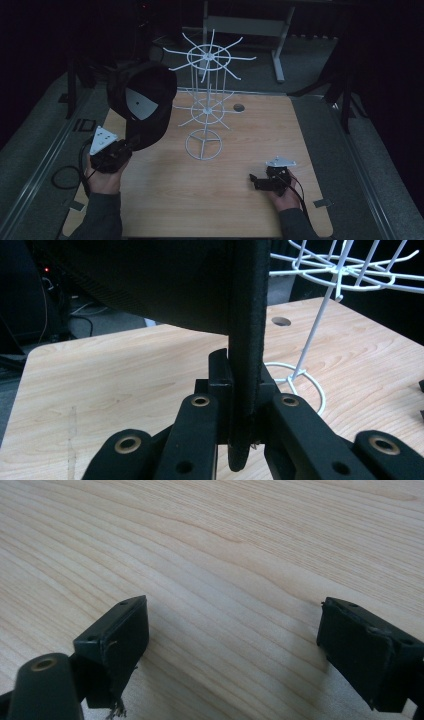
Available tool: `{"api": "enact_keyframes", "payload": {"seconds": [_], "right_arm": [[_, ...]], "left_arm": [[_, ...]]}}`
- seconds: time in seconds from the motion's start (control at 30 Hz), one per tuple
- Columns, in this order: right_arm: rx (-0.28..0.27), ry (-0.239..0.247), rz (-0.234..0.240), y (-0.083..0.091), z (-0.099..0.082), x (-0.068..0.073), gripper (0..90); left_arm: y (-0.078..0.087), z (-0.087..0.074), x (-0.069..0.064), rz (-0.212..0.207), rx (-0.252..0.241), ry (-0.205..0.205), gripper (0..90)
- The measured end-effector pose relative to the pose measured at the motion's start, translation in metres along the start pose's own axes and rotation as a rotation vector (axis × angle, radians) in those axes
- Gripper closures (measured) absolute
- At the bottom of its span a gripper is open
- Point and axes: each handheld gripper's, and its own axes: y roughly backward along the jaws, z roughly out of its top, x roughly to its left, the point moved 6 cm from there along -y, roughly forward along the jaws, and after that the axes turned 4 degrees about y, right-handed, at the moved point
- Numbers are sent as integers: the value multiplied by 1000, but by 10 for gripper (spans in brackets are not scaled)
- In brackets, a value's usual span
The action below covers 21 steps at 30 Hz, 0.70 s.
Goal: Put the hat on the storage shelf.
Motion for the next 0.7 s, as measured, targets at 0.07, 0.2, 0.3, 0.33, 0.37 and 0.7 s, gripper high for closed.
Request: {"api": "enact_keyframes", "payload": {"seconds": [0.07, 0.2, 0.3, 0.33, 0.37, 0.7], "right_arm": [[0, -1, 0, 0, 0, 0, 131], [0, -1, 0, 0, 0, 0, 131], [-1, -1, 0, 0, 0, 0, 131], [0, -1, 1, 0, 0, 0, 131], [-1, -1, 1, 0, 0, 0, 131], [-1, -2, 0, 0, 0, 0, 131]], "left_arm": [[0, 2, -1, 0, -8, -3, 866], [0, 4, -4, 0, -11, -15, 866], [0, 6, -4, 1, -16, -21, 866], [0, 6, -5, 1, -17, -20, 866], [0, 8, -5, 5, -20, -26, 866], [3, 17, -4, 24, -42, -40, 865]]}}
